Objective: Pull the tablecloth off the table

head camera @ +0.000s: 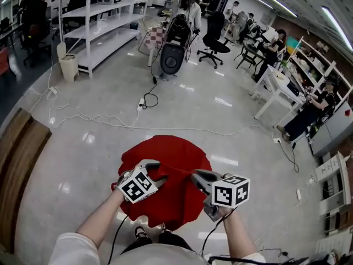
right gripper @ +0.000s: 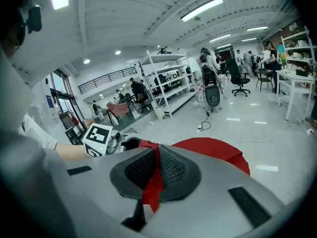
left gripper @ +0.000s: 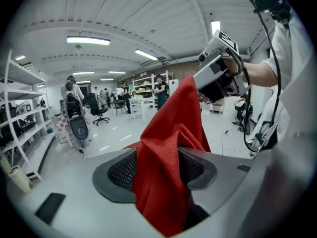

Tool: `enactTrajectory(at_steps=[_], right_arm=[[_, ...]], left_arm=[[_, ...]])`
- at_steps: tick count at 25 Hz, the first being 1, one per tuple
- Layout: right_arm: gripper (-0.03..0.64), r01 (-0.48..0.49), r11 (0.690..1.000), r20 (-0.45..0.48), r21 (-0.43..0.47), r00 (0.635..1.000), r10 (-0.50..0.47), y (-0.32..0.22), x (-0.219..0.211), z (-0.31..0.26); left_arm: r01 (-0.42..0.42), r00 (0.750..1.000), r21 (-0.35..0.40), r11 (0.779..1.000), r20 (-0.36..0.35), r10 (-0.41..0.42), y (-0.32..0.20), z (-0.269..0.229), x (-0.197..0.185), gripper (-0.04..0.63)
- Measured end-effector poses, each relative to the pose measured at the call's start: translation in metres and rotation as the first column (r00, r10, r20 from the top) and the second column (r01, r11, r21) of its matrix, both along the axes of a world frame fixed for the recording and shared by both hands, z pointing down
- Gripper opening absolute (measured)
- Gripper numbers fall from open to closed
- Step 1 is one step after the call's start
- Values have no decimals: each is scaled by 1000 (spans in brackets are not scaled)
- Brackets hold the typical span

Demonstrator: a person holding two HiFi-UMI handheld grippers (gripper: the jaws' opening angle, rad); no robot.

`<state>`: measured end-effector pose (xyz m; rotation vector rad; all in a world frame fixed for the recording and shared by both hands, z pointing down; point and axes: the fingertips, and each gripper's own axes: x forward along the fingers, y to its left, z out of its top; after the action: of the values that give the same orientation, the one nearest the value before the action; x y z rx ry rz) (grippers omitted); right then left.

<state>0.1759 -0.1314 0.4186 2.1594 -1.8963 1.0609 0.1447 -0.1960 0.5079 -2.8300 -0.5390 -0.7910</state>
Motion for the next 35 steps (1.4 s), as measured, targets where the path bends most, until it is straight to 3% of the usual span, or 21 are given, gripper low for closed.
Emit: enactTrajectory(at_steps=[5, 14, 16, 20, 26, 30, 35], right_arm=[[28, 34, 999, -4, -7, 999, -34, -3, -10, -5], [28, 68, 998, -25, -17, 997, -68, -17, -23, -16], [28, 51, 999, -12, -5, 999, -51, -19, -18, -19], [28, -12, 1000, 34, 27, 999, 11, -17, 1, -20], [28, -94, 992, 93, 85, 992, 86, 4, 20, -24], [28, -140, 978, 133, 154, 984, 120, 24, 34, -39], [28, -172, 969, 101, 177, 983, 156, 57, 52, -55]], left_arm=[[-121, 991, -57, 991, 50, 124, 27, 11, 17, 245], [-131, 990, -141, 981, 30, 136, 36, 3, 36, 245], [-130, 989, -181, 975, 41, 140, 38, 2, 38, 234], [-133, 984, -242, 961, 82, 157, 45, 7, 43, 83], [-121, 983, -252, 960, 106, 152, 58, 5, 58, 49], [-115, 984, -307, 945, 94, 151, 74, -12, 71, 43], [-106, 989, -301, 948, 66, 132, 104, -29, 88, 41]])
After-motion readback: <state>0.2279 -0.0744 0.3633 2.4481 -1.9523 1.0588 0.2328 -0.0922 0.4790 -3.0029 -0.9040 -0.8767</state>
